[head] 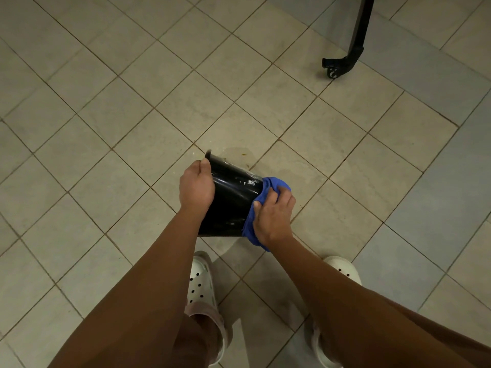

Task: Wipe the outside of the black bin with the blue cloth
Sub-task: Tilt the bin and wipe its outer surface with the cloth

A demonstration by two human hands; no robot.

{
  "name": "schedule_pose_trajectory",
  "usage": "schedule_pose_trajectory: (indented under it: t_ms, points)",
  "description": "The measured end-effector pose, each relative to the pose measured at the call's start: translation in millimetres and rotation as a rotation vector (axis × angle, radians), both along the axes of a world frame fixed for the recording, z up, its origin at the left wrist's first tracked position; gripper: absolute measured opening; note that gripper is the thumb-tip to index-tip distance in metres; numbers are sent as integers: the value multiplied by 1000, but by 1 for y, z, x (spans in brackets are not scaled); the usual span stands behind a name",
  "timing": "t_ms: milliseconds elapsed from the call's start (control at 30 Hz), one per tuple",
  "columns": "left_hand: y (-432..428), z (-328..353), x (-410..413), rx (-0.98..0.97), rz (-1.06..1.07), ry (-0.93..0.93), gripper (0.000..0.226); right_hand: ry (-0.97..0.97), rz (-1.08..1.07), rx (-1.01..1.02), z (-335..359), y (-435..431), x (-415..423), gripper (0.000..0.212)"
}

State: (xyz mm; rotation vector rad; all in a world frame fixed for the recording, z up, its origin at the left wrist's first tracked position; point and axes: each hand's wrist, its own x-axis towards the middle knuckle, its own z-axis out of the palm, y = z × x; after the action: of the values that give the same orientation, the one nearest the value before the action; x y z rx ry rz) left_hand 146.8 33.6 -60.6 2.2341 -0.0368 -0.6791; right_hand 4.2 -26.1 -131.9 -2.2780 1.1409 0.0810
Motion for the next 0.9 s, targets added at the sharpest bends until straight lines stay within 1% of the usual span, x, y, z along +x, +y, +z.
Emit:
schedule_pose_trajectory:
  t_ms: [100,200,233,300,367,400,500,533,567,633,733,767,833,900]
  points:
    - [0,1,0,-21,-8,20,38,-94,82,-27,-4,5,3,48]
    - [1,-1,1,-33,11,27,38,-111,158,58,-8,-7,3,53]
    - [2,-2,0,-35,16,25,37,-102,161,80,-9,-12,3,54]
    - [3,-3,-1,-34,13,11,36,-72,100,139,-9,-21,2,53]
    - [2,-3,-1,-28,7,1,37,-55,29,182,-9,-24,-2,48]
    - [2,-3,0,-24,7,0,38,-74,17,164,-8,-22,-5,43]
    - [1,-3,0,-13,11,12,38,-201,-3,73,-8,-10,-9,23]
    - [1,-3,1,-15,12,22,38,-236,0,63,-8,-7,-9,20]
    - [1,-2,1,-19,10,32,38,-262,14,55,-8,-6,-8,20]
    - [1,-2,1,-27,3,50,38,-276,50,57,-8,-9,-3,30]
    - [0,-2,2,-36,9,55,38,-209,126,87,-11,-20,-1,43]
    - [0,-2,1,-33,7,46,37,-183,123,108,-13,-23,-2,44]
    - [-1,-2,1,-23,-8,19,37,-130,51,157,-14,-24,-4,46]
    - [-1,-2,0,-3,-32,1,37,-88,-23,176,-12,-20,-8,43]
